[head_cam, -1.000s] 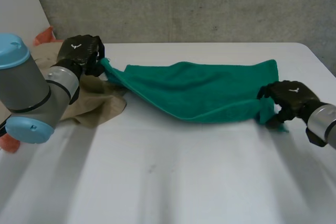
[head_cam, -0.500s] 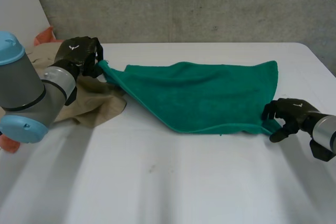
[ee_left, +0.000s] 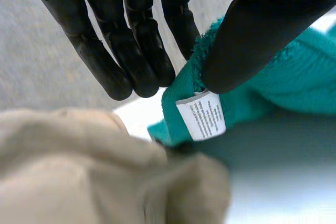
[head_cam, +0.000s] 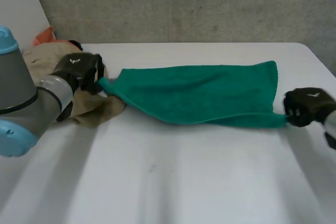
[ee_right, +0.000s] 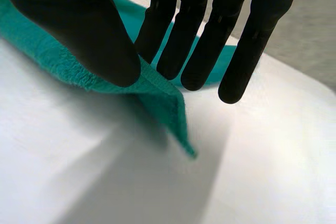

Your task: Fold the laundry.

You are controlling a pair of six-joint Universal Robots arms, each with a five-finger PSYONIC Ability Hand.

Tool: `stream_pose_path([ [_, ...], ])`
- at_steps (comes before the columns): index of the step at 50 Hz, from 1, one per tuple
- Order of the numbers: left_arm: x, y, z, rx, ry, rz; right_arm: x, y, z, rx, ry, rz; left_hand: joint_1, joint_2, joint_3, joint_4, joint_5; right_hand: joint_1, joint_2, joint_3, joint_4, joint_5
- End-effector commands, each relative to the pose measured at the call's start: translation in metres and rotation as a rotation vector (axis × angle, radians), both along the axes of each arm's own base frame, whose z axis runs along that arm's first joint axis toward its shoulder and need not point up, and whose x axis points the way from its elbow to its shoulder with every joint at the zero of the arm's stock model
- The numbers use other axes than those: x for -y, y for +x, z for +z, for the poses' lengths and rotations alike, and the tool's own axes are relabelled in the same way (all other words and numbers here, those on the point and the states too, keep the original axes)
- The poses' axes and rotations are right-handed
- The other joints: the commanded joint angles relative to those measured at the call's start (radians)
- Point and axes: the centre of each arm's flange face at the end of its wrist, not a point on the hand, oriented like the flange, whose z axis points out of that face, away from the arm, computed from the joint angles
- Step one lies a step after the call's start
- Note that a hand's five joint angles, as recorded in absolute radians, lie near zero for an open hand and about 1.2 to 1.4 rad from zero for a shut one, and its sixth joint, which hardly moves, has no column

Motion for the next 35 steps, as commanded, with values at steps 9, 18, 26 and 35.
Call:
stream_pose_path([
  [9,-0.107,0.024,-0.024,0.449,0.412,-0.218,-0.064,-0.053,0.052,-0.494,0.268,0.388,0.271,0.203,0.209,0.200,0.231,0.264,0.218,0.211,0.203,0.229],
  [18,-0.062,-0.006,-0.025,0.337,0.226,-0.187,-0.023,-0.032,0.031,-0.408,0.146,0.292,0.271,0.203,0.209,0.200,0.231,0.264,0.218,0.211,0.203,0.229],
  [26,-0.015,-0.019,-0.031,0.236,0.196,-0.015,0.013,-0.015,0.022,-0.357,-0.066,0.221,0.271,0.203,0.209,0.200,0.231,0.264,0.218,0.211,0.203,0.229],
  [35,0.031,-0.032,-0.037,0.205,0.111,0.088,0.063,0.012,0.012,-0.295,-0.332,0.167,0.271,0.203,0.209,0.200,0.231,0.264,0.218,0.211,0.203,0.229],
])
